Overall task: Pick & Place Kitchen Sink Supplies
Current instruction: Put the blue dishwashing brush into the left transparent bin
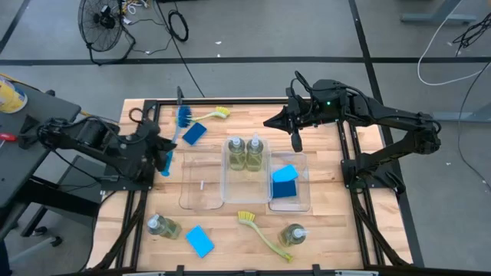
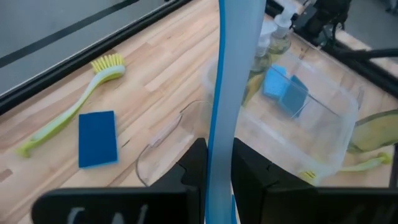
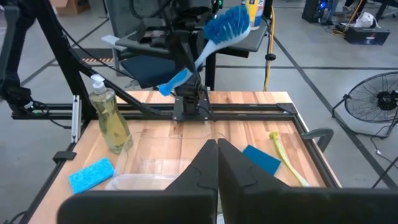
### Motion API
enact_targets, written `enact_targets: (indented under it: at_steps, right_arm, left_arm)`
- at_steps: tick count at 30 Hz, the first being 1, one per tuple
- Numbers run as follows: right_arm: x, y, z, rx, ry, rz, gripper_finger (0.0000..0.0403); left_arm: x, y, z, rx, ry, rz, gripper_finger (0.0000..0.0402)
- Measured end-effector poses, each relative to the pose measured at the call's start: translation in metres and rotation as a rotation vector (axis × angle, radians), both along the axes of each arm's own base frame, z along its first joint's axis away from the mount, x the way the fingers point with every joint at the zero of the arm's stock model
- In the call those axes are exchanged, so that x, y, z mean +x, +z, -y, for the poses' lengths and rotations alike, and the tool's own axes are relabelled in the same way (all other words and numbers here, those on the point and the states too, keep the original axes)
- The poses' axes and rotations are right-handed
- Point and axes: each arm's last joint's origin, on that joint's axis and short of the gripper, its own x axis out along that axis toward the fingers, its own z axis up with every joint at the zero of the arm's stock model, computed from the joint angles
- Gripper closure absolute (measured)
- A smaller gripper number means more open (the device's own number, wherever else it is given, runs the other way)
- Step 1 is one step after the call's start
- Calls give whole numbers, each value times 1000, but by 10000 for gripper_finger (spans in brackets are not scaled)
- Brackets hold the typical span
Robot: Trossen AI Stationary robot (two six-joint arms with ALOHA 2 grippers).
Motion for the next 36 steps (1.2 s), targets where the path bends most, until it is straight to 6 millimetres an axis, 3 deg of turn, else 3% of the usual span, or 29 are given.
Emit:
enact_targets:
  at_steps: [11, 19, 26, 36]
  right_arm:
    - [0, 0, 0, 15, -11, 1, 403]
    - [0, 0, 1, 28, -46, 1, 403]
    - [0, 0, 1, 29, -46, 0, 403]
    - [0, 0, 1, 52, -54, -1, 403]
  left_arm:
    - [-35, 10, -13, 49, -3, 111, 348]
    - [-41, 12, -15, 85, -30, 114, 349]
    - [-42, 13, -13, 114, -166, 93, 350]
    - [-50, 27, -13, 136, -325, 246, 350]
